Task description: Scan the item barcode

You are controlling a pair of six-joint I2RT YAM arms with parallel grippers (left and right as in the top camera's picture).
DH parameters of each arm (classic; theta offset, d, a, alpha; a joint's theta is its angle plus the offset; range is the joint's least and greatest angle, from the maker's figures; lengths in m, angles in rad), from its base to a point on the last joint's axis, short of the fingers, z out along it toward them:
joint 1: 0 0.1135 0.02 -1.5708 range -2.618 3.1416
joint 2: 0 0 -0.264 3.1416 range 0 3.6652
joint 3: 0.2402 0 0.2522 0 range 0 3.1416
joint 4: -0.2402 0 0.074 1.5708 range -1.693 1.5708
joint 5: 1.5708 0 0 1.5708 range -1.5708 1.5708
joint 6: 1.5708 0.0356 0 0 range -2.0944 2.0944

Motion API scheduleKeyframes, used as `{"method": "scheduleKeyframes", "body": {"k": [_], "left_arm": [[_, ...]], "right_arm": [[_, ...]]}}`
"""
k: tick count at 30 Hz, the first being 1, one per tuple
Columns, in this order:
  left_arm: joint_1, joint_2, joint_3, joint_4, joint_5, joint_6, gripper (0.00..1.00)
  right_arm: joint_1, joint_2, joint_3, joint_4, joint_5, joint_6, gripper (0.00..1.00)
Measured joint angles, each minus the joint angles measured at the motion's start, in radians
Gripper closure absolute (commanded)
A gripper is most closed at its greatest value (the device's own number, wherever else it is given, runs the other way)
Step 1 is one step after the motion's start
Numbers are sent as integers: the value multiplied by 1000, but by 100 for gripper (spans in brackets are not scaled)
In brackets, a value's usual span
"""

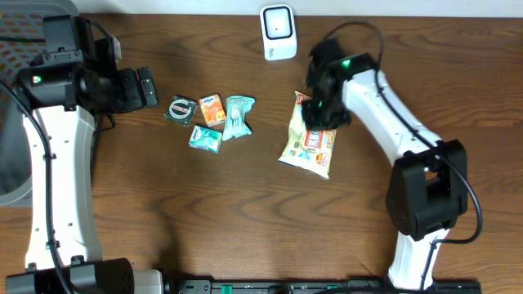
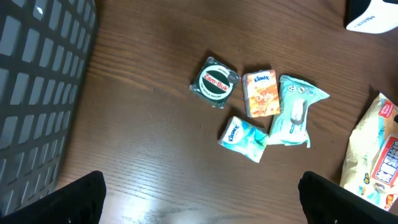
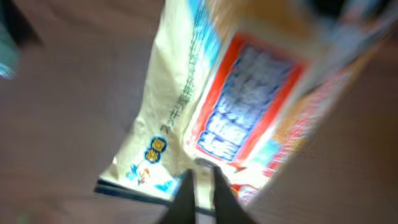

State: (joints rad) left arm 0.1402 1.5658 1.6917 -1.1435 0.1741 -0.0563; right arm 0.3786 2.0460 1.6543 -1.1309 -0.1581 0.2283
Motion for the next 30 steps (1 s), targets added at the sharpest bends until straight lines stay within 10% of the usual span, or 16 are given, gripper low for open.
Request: {"method": "scheduleKeyframes", "body": {"k": [10, 30], "left_arm": [[0, 0, 0, 0, 0, 0, 2], [0, 0, 0, 0, 0, 0, 2]], "right_arm": [[64, 1, -264, 174, 84, 95, 92], [-83, 7, -49, 397, 262, 31, 77]]}}
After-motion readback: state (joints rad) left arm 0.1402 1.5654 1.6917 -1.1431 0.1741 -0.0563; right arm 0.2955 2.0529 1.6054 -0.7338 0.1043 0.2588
